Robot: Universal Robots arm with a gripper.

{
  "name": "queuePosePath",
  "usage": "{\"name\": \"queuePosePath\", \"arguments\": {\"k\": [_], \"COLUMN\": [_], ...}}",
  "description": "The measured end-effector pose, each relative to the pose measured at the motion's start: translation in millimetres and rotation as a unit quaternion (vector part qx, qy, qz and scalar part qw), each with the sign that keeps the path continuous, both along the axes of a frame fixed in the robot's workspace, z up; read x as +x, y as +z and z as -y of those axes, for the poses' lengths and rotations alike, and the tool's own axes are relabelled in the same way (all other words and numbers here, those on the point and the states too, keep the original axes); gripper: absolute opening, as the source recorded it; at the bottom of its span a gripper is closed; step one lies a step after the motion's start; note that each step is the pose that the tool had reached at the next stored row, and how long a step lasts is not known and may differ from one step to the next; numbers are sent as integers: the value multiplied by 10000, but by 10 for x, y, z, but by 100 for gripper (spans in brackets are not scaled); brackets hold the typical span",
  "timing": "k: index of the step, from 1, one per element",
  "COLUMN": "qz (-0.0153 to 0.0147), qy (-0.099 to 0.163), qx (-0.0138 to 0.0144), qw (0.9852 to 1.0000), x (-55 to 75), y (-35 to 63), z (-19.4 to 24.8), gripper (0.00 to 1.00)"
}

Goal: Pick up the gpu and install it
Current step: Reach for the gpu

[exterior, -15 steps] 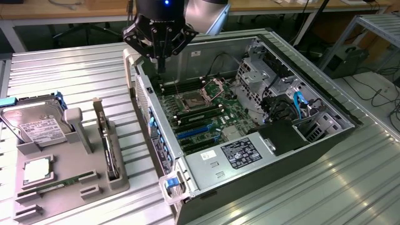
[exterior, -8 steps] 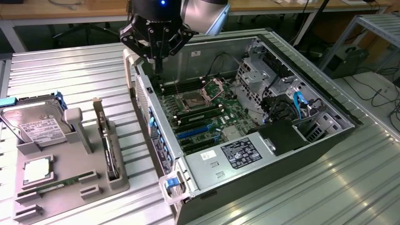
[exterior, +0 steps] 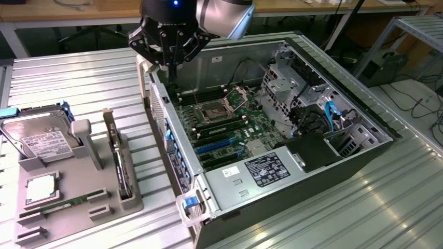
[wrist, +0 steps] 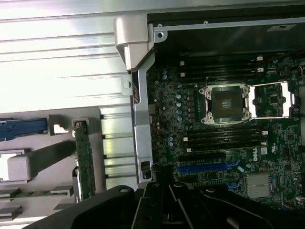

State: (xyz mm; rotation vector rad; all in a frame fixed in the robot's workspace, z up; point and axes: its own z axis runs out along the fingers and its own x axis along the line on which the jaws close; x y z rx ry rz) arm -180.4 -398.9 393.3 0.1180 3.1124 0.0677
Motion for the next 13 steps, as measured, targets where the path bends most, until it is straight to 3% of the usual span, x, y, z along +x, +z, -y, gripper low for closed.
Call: {"name": "queuePosePath", "arguments": {"k": [13], "qz": [0], "qy": [0], "qx": [0], "qw": [10000], "x": [-90], "y": [0], "z": [0], "gripper": [11]}}
